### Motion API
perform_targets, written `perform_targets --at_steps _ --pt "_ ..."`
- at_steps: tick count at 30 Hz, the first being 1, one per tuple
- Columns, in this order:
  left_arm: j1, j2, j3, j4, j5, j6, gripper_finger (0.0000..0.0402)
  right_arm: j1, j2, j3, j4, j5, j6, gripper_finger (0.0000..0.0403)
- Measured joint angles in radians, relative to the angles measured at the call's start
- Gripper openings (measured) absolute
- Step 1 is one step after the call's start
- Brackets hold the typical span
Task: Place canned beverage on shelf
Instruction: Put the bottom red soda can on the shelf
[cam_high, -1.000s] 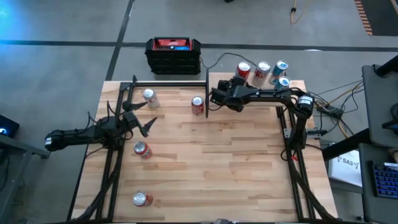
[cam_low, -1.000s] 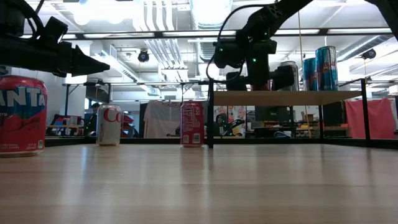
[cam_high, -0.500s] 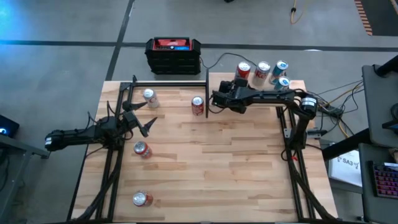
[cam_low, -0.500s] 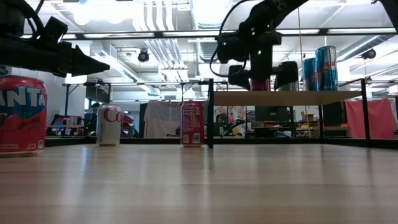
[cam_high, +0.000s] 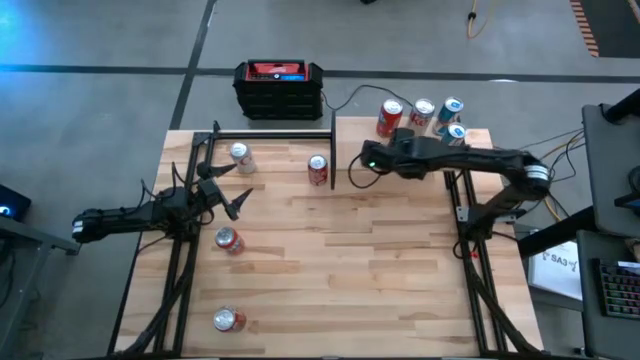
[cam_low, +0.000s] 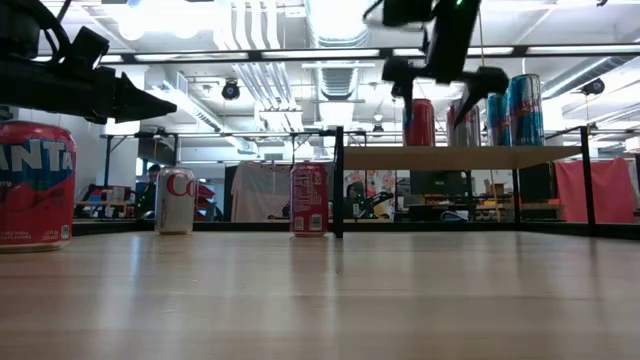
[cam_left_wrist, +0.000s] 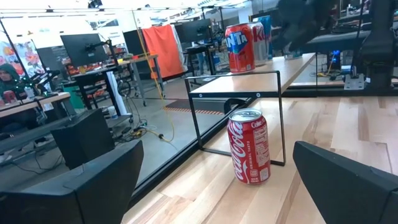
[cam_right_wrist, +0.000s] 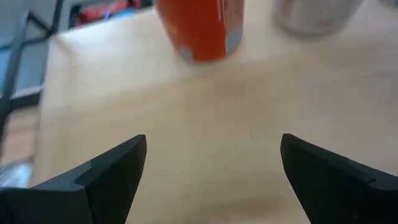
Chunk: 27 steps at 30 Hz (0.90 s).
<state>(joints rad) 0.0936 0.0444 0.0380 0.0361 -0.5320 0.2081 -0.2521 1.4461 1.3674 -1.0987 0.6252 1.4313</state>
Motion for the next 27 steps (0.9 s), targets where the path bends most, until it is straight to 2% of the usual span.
perform_targets --at_steps 3,6,10,19,27 --pt "0.0 0.0 0.0 0.0 0.0 0.0 0.0399 -0.001 -0.064 0.0 -0.015 -0.098 -0.039 0.0352" --pt "0.0 0.0 0.0 0.0 0.0 0.0 0.0399 -0.001 -0.113 0.0 -0.041 -0.152 -0.042 0.0352" --pt "0.0 0.0 0.0 0.0 0.0 0.0 0.0399 -0.001 -0.133 0.0 -0.071 -0.181 -0.045 0.0352" --pt "0.0 0.0 0.0 0.0 0.0 0.0 0.0399 -0.001 -0.163 0.003 -0.086 -0.413 -0.081 0.0352" --pt "0.0 0.0 0.0 0.0 0.0 0.0 0.0399 -0.017 -0.17 0.003 -0.096 -0.416 -0.081 0.0352"
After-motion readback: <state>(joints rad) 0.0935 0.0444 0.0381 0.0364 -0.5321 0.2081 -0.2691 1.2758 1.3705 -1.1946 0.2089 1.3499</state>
